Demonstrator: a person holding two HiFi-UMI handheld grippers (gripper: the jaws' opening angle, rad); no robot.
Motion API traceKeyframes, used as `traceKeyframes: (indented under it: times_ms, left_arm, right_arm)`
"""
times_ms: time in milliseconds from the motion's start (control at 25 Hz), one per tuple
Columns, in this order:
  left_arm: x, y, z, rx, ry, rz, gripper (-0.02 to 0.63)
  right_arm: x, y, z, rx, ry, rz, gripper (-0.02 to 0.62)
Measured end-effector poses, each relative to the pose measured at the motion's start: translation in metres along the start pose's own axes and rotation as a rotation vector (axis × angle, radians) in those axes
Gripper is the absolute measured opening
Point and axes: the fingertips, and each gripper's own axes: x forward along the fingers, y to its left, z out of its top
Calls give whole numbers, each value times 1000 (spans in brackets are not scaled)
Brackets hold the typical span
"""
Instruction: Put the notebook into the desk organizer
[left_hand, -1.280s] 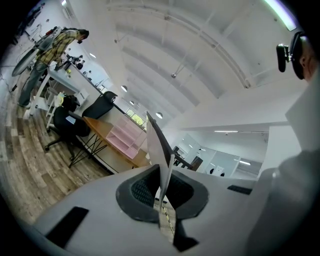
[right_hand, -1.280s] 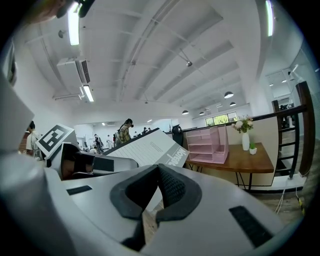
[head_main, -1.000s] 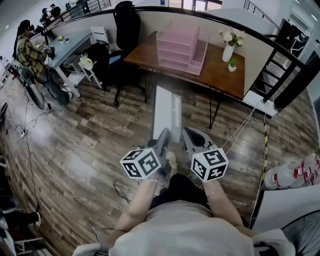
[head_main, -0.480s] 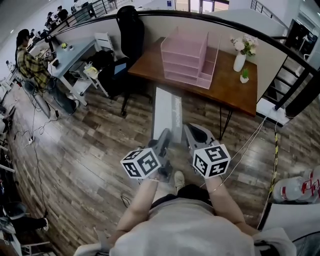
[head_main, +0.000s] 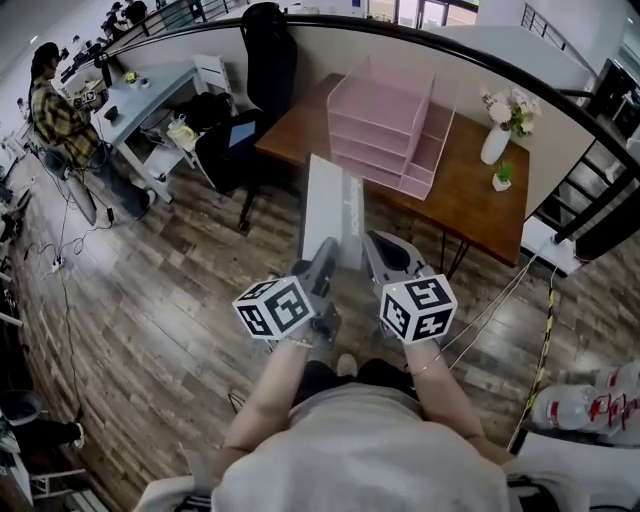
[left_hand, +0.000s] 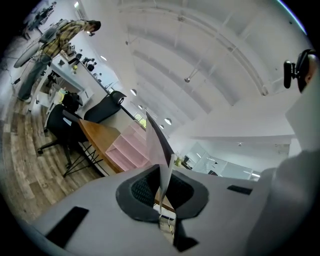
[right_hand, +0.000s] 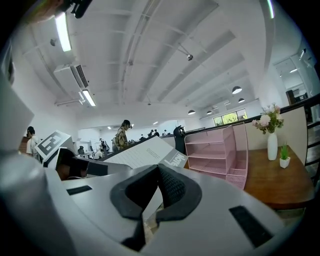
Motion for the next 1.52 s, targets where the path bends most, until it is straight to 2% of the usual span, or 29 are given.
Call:
traceKeyframes:
  times_ms: [440, 760, 1040, 1320, 1520]
  left_arm:
    - [49, 28, 4, -87, 57, -28, 14]
    - [103, 54, 11, -131, 173, -98, 14]
    - [140, 67, 19, -230, 263, -195, 14]
    - [161, 89, 24, -309, 329, -233, 14]
    - [176, 101, 33, -370, 347, -268, 14]
  right_arm:
    - [29, -38, -7, 46, 20, -48, 11]
    - [59, -72, -1, 56, 10, -165, 11]
    - [87, -93, -1, 79, 12, -260, 11]
    - [119, -100, 2, 77, 14, -315, 11]
    - [134, -107, 2, 69, 14, -359, 11]
